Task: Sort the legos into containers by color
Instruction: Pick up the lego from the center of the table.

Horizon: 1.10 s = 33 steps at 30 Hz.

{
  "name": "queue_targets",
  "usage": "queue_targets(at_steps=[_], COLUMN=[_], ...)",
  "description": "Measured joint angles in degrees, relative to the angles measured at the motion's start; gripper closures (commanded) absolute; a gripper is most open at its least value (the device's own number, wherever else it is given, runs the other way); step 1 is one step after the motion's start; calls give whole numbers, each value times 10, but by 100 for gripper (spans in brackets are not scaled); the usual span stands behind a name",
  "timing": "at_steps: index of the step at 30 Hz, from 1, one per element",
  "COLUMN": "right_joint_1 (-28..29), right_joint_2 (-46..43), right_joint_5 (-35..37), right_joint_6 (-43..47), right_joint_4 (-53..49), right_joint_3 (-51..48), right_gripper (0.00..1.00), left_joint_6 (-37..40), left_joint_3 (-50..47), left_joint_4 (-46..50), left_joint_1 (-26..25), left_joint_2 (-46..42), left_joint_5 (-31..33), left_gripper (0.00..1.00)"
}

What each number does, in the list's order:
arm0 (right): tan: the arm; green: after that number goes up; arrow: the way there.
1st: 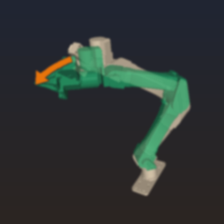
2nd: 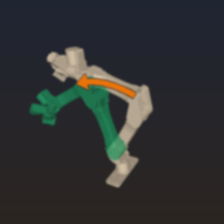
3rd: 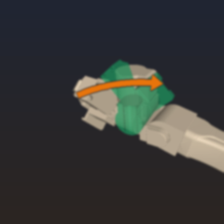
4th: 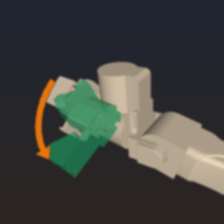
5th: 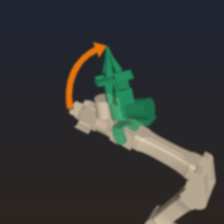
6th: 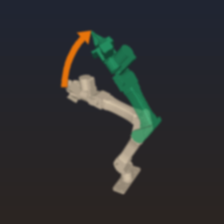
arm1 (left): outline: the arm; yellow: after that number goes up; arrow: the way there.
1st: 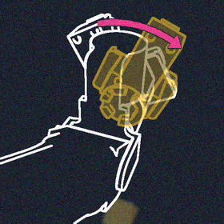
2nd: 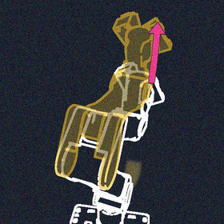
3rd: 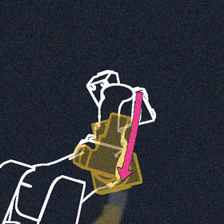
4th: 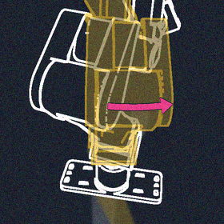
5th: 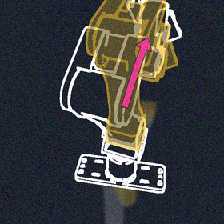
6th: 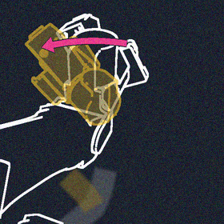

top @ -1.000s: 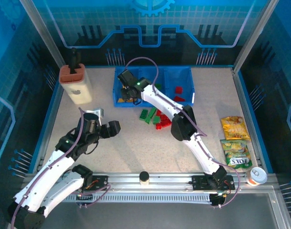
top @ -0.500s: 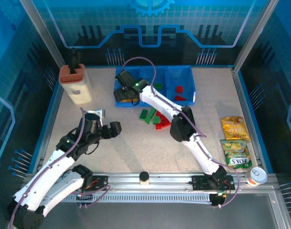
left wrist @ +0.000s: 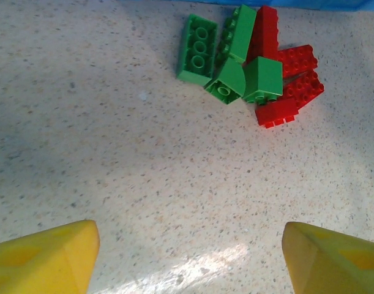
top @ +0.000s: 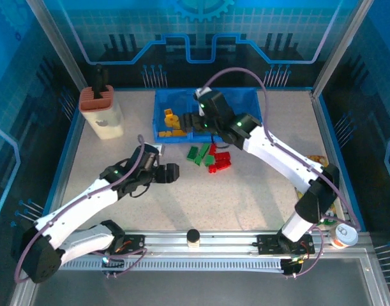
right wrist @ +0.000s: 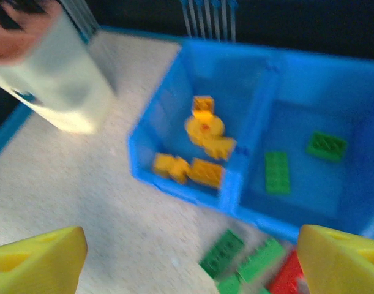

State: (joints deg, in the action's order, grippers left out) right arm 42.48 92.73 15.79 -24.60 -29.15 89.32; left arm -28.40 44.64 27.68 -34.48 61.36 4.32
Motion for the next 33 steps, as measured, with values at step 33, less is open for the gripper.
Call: queue_targets(at_steps=[33], right_joint_1=[-235], right_joint_2=[-383], right_joint_5=[-2], right_joint_6=[-129], right_joint_4=[10], right_joint_3=[-506], right_gripper=[24], left_joint_6=[-4], left_joint_3=[352], left_joint_4=[28], left_joint_1=[-124], left_joint_2=[496], left_joint_5=[6], left_gripper=[31])
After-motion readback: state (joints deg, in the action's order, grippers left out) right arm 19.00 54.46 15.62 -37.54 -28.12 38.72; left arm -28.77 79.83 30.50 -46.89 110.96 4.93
